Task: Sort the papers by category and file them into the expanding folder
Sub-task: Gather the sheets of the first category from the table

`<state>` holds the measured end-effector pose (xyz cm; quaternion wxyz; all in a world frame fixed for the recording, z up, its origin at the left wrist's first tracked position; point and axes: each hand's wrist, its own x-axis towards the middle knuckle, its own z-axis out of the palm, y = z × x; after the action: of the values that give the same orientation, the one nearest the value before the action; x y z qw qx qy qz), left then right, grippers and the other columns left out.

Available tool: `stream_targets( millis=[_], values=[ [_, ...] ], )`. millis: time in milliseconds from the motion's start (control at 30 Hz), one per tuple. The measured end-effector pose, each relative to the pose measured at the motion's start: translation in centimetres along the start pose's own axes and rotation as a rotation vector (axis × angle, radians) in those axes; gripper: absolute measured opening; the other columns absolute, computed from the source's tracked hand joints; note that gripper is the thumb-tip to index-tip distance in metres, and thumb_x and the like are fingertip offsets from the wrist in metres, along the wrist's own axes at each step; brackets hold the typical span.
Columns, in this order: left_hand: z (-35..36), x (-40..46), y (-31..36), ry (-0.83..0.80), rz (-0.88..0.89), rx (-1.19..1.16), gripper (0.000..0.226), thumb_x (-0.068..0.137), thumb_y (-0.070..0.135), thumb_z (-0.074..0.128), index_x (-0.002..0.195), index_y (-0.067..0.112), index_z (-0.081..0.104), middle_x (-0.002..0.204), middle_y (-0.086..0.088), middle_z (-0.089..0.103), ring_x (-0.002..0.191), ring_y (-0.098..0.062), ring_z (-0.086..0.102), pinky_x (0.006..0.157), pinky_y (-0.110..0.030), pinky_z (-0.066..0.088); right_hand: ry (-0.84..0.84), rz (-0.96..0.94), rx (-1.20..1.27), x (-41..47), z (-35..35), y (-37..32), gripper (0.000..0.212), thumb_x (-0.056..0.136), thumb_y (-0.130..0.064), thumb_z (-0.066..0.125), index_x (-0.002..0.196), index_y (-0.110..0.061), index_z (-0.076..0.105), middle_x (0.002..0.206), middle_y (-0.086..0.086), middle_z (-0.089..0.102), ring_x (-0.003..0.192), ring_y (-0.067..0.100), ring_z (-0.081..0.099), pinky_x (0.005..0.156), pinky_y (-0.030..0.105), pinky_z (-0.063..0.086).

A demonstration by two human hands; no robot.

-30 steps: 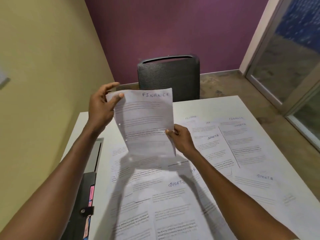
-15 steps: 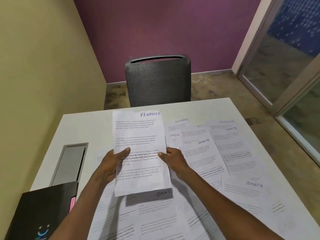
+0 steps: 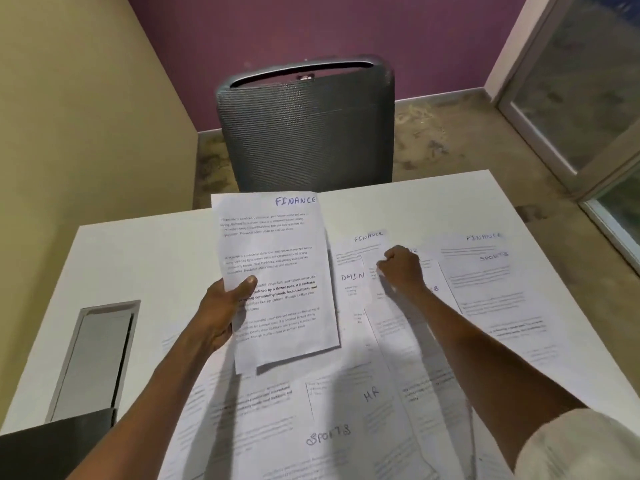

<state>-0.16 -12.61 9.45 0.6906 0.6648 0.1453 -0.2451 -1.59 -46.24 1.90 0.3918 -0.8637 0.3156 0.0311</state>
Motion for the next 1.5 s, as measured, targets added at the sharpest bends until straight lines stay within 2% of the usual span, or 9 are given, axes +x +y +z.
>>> stream_targets(
  millis=[467, 667, 733, 800, 967, 1067, 1233, 1367, 1500],
  values=[
    [1.0, 3.9, -0.6, 0.053, -0.005, 0.01, 0.035, 0.096, 0.014, 0.059, 0.129, 0.004, 0.06, 0.118, -0.015, 0.071, 0.11, -0.033, 0.067, 0.098, -0.052, 0.05, 0.003, 0.001, -0.475, 9.6, 3.3, -1.0, 0.063, 0.083, -0.036, 0.074, 0.126, -0.002, 0.043, 0.127, 0.013, 0.055, 0.121, 0.031, 0.048, 0.098, 0.041, 0.039],
    [0.5, 2.9, -0.2, 0.088, 0.02, 0.069, 0.024, 0.094, 0.016, 0.063, 0.116, 0.009, 0.067, 0.108, -0.009, 0.075, 0.1, -0.026, 0.071, 0.093, -0.044, 0.052, -0.001, 0.01, -0.169, 9.3, 1.7, -1.9, 0.015, 0.074, -0.009, 0.073, 0.081, -0.012, 0.059, 0.094, 0.011, 0.068, 0.088, 0.031, 0.065, 0.068, 0.032, 0.051],
    [0.3, 2.2, 0.1, 0.108, 0.044, 0.079, 0.021, 0.093, 0.015, 0.064, 0.112, 0.009, 0.067, 0.102, -0.008, 0.076, 0.091, -0.021, 0.073, 0.084, -0.038, 0.056, 0.033, 0.006, 0.04, 8.6, 0.5, -2.5, 0.03, 0.076, -0.006, 0.068, 0.062, -0.017, 0.044, 0.071, 0.001, 0.057, 0.065, 0.022, 0.058, 0.046, 0.021, 0.041],
    [0.3, 1.5, 0.5, 0.128, 0.071, 0.081, 0.017, 0.093, 0.015, 0.065, 0.109, 0.009, 0.068, 0.094, -0.004, 0.076, 0.079, -0.015, 0.073, 0.076, -0.032, 0.057, 0.063, -0.03, 0.148, 7.5, -1.3, -3.7, 0.033, 0.084, -0.009, 0.066, 0.064, -0.018, 0.043, 0.07, -0.004, 0.052, 0.058, 0.01, 0.051, 0.038, 0.009, 0.033],
    [0.4, -1.2, 1.9, 0.168, 0.154, 0.081, 0.016, 0.092, 0.015, 0.066, 0.108, 0.015, 0.068, 0.1, -0.001, 0.076, 0.091, -0.019, 0.072, 0.085, -0.037, 0.055, 0.122, -0.129, 0.328, 5.1, -6.0, -7.4, 0.016, 0.091, -0.019, 0.066, 0.099, -0.008, 0.056, 0.093, 0.001, 0.06, 0.077, 0.012, 0.058, 0.049, 0.007, 0.042],
    [0.7, -3.5, 3.0, 0.194, 0.23, 0.089, 0.01, 0.095, 0.012, 0.062, 0.102, 0.017, 0.068, 0.085, 0.009, 0.077, 0.076, -0.009, 0.074, 0.068, -0.029, 0.058, 0.158, -0.235, 0.338, 2.7, -9.0, -10.0, 0.017, 0.091, -0.026, 0.067, 0.094, -0.016, 0.054, 0.096, 0.001, 0.062, 0.088, 0.021, 0.061, 0.068, 0.025, 0.051],
    [0.2, -7.5, 5.4, 0.279, 0.35, 0.105, 0.014, 0.098, 0.014, 0.058, 0.096, 0.024, 0.068, 0.088, 0.011, 0.076, 0.082, -0.011, 0.073, 0.08, -0.036, 0.055, 0.223, -0.392, 0.382, -3.1, -14.2, -13.6, 0.015, 0.088, -0.031, 0.069, 0.093, -0.021, 0.058, 0.095, 0.0, 0.066, 0.088, 0.022, 0.064, 0.071, 0.037, 0.055],
    [-0.6, -10.4, 7.4, 0.314, 0.411, 0.142, 0.011, 0.099, 0.023, 0.057, 0.099, 0.028, 0.067, 0.103, 0.002, 0.072, 0.098, -0.029, 0.069, 0.091, -0.053, 0.054, 0.237, -0.535, 0.392, -9.2, -18.4, -15.9, 0.013, 0.088, -0.024, 0.069, 0.085, -0.02, 0.057, 0.081, -0.01, 0.06, 0.076, 0.011, 0.057, 0.063, 0.026, 0.047],
    [-1.2, -12.5, 8.8, 0.305, 0.45, 0.171, 0.012, 0.099, 0.027, 0.057, 0.097, 0.03, 0.068, 0.105, 0.002, 0.073, 0.1, -0.028, 0.069, 0.093, -0.056, 0.053, 0.148, -0.658, 0.44, -14.9, -21.8, -17.9, 0.015, 0.086, -0.021, 0.072, 0.087, -0.013, 0.06, 0.082, -0.003, 0.064, 0.07, 0.006, 0.056, 0.058, 0.018, 0.045]
  ],
)
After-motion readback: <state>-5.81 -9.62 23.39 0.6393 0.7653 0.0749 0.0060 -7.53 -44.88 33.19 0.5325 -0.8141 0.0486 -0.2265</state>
